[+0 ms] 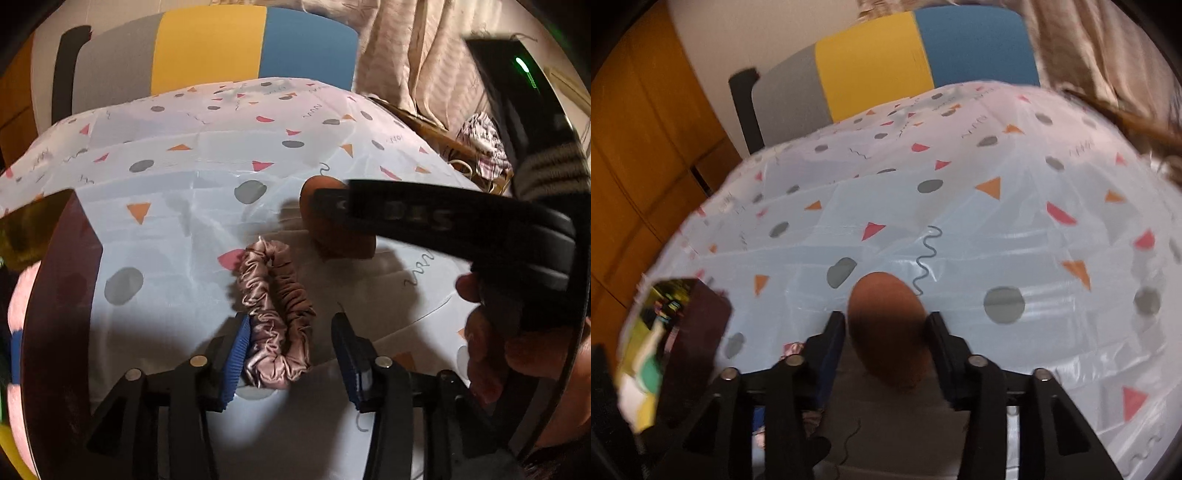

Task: Organize soft objects
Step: 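Lift the brown ball with the right tool while the left tool lifts the scrunchie, then carry the scrunchie into the gold tray and open the left tool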

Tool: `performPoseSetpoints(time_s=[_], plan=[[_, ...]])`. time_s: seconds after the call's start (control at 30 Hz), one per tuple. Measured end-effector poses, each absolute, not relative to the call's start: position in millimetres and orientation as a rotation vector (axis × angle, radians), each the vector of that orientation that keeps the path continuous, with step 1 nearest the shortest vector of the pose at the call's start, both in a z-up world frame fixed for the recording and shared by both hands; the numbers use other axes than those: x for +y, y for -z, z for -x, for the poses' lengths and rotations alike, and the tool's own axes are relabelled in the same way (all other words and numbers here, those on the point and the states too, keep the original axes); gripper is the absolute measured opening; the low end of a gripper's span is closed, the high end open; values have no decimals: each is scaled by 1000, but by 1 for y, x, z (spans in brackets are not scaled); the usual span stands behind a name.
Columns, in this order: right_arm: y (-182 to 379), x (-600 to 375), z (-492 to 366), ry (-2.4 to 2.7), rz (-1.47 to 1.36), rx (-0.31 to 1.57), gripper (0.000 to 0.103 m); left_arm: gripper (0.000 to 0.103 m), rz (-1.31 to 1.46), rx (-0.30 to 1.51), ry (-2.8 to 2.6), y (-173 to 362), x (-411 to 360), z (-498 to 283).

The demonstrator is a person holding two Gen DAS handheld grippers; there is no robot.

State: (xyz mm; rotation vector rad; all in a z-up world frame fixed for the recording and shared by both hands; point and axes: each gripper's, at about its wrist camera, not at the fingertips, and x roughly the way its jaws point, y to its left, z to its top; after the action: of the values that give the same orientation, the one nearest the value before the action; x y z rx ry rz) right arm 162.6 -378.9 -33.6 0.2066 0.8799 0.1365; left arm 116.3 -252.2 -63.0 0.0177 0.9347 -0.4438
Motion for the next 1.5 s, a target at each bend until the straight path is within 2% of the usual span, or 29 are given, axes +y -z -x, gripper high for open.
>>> performPoseSetpoints(time_s=[0.07,0.1,0.13,0.17,0.3,0.4,0.5,0.67,0.87,1.1,1.27,1.5], plan=[[37,-371,-173,-134,-176,917,63,45,14,938,445,64,-248,-120],[40,-371,-176,-121,-164,927,63,45,38,940,445,64,-245,-122],[42,-371,-177,-104,-155,925,57,45,49,940,446,64,-243,-123],[42,-374,-177,-105,-164,918,40,45,57,940,448,64,-242,-124],[39,-393,-163,-121,-255,892,39,44,45,934,448,65,-244,-124],[35,-402,-138,-107,-305,856,39,26,45,938,430,65,-243,-126],[32,-412,-112,-99,-407,817,39,21,92,952,445,64,-235,-128],[32,-416,-75,-99,-521,773,39,21,168,935,474,51,-221,-113],[28,-399,-42,-111,-529,746,39,21,212,861,558,13,-208,-80],[29,-382,-15,-145,-582,737,39,21,230,784,516,-25,-151,-45],[25,-362,-6,-174,-581,738,39,21,250,768,403,-32,-92,-41],[12,-334,-4,-234,-569,732,39,21,341,838,201,-14,-12,-76]])
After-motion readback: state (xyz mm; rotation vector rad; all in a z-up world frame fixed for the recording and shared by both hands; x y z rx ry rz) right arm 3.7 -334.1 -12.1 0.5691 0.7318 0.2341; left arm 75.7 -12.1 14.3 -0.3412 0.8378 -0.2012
